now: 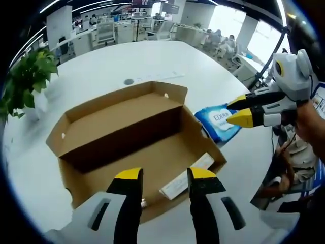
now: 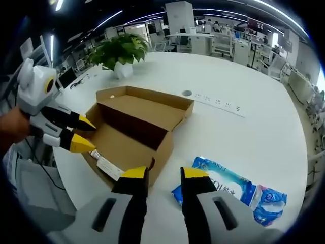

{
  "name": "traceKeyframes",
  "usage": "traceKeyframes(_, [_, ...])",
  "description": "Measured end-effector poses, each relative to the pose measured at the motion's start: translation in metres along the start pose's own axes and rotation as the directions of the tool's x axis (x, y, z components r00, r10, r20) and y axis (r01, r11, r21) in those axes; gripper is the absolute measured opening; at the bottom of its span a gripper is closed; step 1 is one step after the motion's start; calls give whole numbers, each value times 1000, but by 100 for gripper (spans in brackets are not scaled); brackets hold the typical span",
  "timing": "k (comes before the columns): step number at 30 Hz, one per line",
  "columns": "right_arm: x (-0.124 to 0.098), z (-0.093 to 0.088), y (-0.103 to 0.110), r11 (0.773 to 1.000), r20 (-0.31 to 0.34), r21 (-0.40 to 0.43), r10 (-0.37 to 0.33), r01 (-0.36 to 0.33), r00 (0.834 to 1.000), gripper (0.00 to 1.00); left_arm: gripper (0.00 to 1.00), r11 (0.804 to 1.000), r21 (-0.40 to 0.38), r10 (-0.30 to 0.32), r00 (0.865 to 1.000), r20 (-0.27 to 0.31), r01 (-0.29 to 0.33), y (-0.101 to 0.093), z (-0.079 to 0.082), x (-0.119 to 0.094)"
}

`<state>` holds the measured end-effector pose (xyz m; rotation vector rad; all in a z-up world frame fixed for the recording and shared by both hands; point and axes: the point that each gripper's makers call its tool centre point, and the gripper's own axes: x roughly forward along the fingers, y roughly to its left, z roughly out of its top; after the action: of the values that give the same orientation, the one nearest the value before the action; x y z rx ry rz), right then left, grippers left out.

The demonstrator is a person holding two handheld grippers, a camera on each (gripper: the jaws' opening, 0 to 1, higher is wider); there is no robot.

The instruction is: Operate the shoe box by opening the lid, removing the specified soft item, and placing it in the target area until the item is outside and the box remains undamaged.

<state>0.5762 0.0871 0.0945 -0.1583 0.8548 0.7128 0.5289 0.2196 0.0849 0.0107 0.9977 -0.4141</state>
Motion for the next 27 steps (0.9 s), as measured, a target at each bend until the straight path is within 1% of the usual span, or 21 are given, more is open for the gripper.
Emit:
traceKeyframes(6, [7, 5, 7, 1000, -12, -26, 18, -18, 1000, 23, 35, 1000, -11, 9, 1000, -8, -9, 11, -7, -3])
traceKeyframes(8, [9, 1, 13, 999, -32, -37, 34, -35, 999, 22, 35, 1000, -17, 10, 1000, -5, -10, 14, -8, -3])
traceKeyframes(12, [16, -2, 17, 998, -46, -50, 37, -39, 998, 21, 35, 999, -31, 10, 1000, -11, -10, 19, -13, -2])
traceKeyframes(16, [21, 3, 19, 998, -45, -54, 41, -44, 998, 21, 35, 999, -40, 11, 1000, -14, -12, 22, -16, -3])
traceKeyframes(18, [23, 5, 22, 997, -45, -61, 49, -51, 998, 22, 35, 999, -45, 8, 1000, -15, -9, 27, -16, -3])
traceKeyframes(20, [25, 7, 26, 994, -44, -87, 64, -67, 997, 22, 35, 999, -43, 7, 1000, -14, -8, 32, -16, -3])
traceKeyframes(22, [27, 7, 31, 989, -56, -118, 83, -89, 995, 22, 35, 999, -39, 1, 1000, -21, -2, 36, -17, -3])
traceKeyframes(23, [28, 8, 37, 979, -62, -163, 113, -121, 992, 23, 35, 999, -32, -3, 1000, -23, 2, 37, -18, -3])
traceKeyframes(25, [30, 4, 42, 966, -97, -205, 138, -156, 986, 22, 35, 1000, -5, -15, 999, -31, 15, 39, -22, -3])
traceKeyframes(26, [32, 3, 49, 945, -119, -261, 173, -199, 978, 20, 36, 999, 9, -43, 999, -27, 44, 37, -25, -2])
traceKeyframes(27, [32, 0, 51, 936, -143, -284, 174, -209, 974, 19, 36, 998, 24, -52, 998, -32, 52, 38, -28, -1])
